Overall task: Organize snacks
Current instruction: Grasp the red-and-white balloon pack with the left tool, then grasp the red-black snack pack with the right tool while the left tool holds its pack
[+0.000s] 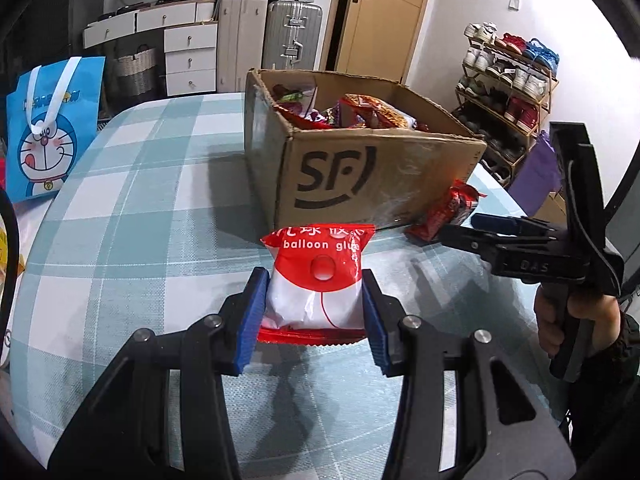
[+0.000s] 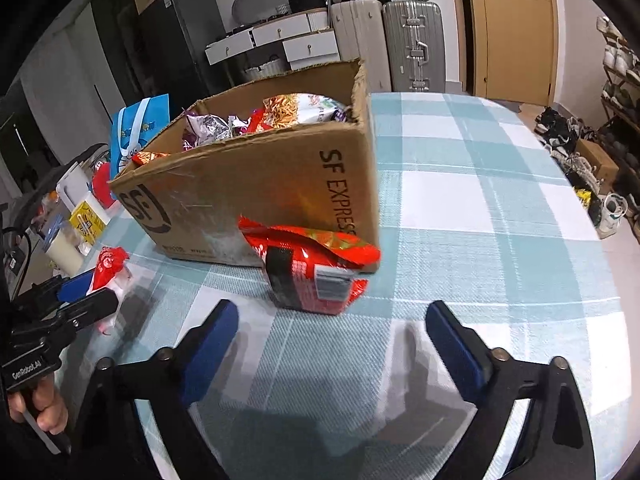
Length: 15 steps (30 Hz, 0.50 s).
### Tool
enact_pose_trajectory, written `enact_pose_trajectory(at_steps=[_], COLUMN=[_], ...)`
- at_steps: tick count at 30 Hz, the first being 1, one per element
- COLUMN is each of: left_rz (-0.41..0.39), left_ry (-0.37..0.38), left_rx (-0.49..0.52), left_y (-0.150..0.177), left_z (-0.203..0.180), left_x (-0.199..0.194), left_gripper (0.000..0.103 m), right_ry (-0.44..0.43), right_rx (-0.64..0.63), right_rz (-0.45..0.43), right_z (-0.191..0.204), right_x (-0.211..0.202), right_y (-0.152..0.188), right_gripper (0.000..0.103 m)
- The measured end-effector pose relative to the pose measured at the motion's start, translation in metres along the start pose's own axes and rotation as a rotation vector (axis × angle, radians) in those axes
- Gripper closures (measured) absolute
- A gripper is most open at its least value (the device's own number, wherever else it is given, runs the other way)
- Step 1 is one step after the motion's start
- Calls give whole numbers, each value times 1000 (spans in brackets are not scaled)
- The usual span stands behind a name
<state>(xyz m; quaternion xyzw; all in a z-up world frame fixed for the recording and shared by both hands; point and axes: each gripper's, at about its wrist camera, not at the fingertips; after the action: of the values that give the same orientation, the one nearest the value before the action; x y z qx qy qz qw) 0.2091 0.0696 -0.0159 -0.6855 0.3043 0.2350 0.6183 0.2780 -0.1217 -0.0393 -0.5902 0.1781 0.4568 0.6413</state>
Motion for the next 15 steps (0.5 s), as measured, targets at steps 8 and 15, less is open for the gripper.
enact_pose_trajectory(at_steps=[8,15], left_rz=[7,5], left_ry=[-5,-11], left_rx=[-6,-5], left_y=[2,2], left_z=[0,-1], left_x=[3,5], left_gripper=[61,61], right_ry=[-6,-18], right_rx=[12,29], right_rz=[-16,-9], right_z=[6,2], right_x=[11,10], right_y=[-12,-13], right_gripper=[23,57])
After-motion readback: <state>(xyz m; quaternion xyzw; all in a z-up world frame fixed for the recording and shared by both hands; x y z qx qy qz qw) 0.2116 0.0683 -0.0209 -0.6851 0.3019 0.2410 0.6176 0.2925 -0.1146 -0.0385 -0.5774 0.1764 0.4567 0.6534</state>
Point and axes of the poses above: each gripper's, at about its wrist camera, not at the fingertips, and x roughly the way its jaws point, z to its left, y to its underside, and after that the axes turned 3 degrees about x, right-handed
